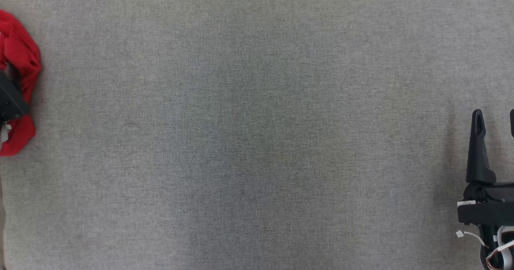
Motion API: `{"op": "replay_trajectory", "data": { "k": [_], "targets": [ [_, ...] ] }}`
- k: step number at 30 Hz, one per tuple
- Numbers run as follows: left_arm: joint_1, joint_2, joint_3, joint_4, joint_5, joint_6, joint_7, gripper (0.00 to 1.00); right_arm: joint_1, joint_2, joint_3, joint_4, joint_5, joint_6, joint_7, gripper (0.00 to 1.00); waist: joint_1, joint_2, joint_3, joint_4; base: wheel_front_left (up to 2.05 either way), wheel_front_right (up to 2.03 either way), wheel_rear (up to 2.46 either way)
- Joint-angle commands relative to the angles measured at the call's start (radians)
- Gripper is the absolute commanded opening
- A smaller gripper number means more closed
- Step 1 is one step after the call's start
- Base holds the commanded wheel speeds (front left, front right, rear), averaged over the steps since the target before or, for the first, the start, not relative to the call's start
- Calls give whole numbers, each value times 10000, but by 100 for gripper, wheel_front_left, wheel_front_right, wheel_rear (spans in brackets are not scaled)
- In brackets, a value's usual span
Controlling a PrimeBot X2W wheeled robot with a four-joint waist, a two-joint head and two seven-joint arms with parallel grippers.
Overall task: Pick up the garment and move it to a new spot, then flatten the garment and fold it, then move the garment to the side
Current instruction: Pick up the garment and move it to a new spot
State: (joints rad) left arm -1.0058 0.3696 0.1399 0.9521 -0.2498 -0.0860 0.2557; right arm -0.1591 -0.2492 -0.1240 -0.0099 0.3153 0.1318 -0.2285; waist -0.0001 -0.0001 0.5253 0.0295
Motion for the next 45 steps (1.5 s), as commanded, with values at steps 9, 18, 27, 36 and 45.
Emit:
{"op": "replay_trajectory", "data": {
  "k": [9, 18, 27, 36, 45],
  "targets": [
    [412, -189, -330, 1015, -36, 159, 1449, 0, -110, -14, 179, 152, 85, -25, 0, 100, 1, 1, -246, -230, 0, 0, 0],
    [-44, 103, -250, -106, -20, 410, -705, 0, -34, 193, 260, 443, 65, -25, -108, 100, 1, 1, -922, -339, 0, 0, 0],
    [-869, -23, -714, -2261, 269, 229, -2910, 0, 90, 536, 451, 911, 219, -25, -243, 100, 1, 1, -1909, -455, 0, 0, 0],
    [-1618, -879, -1923, -5469, 17, -231, -2063, 0, 85, 1069, 704, 1504, 368, -25, -353, 100, 1, 1, -2595, -1425, 0, 0, 0],
    [-1307, -2529, -3181, -6642, -617, -317, -1464, 0, 97, 1497, 795, 1757, 482, -25, -375, 100, 1, 1, -2806, -2805, 0, 0, 0]
  ]
}}
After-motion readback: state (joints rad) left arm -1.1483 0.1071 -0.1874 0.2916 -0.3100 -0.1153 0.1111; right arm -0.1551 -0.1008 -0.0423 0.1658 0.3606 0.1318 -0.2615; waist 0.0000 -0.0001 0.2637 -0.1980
